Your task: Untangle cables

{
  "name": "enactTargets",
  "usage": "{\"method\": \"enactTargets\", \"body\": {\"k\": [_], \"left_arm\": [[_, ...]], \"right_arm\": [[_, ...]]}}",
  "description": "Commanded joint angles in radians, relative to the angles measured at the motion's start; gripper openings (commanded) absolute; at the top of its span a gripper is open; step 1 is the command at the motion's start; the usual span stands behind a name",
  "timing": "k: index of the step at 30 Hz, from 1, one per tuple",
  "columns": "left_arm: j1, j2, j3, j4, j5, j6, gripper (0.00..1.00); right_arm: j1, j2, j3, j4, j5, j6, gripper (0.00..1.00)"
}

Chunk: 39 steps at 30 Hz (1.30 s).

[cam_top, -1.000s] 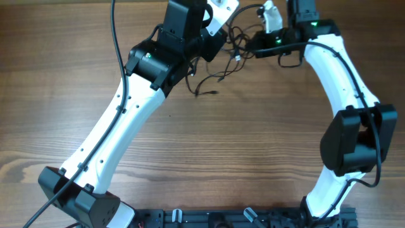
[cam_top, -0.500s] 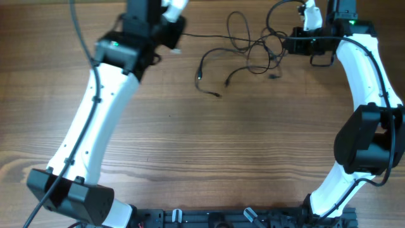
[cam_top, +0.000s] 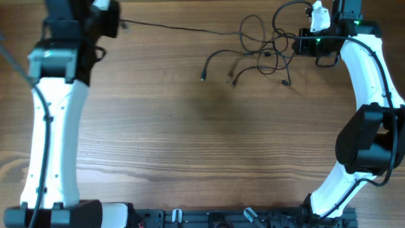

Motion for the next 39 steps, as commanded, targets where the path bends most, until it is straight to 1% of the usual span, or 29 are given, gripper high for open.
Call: {"method": "enactTargets", "body": {"k": [1,9,15,22,35,39], "left_arm": [[0.050,-0.025,0.011,0.007,0.016,0.012,0.04],[0.103,-0.027,0.011,0.014,0.015,-0.002,0.04],[0.124,-0.035,0.010,0.014,0.015,-0.002,0.04],[0.185,-0.050,0.010,0.014,0.021,-0.002,0.04],[0.262,-0.061,0.010,0.017,0.040,-0.006,0.04],[0.276,-0.069,0.010,0.013,0.088,-0.025,0.04]], "right_arm": [[-0.051,-0.024,-0.005,-0.006,0.046,0.020,0.04],[-0.124,-0.023,-0.005,-0.015,0.058,0.026,0.04],[-0.145,-0.023,-0.005,-0.020,0.125,0.029,0.04],[-0.176,-0.022,-0.005,-0.023,0.124,0.029,0.04],[-0.179,-0.022,-0.005,-0.026,0.124,0.029,0.04],[-0.179,-0.022,-0.005,-0.027,0.122,0.029,0.04]]}}
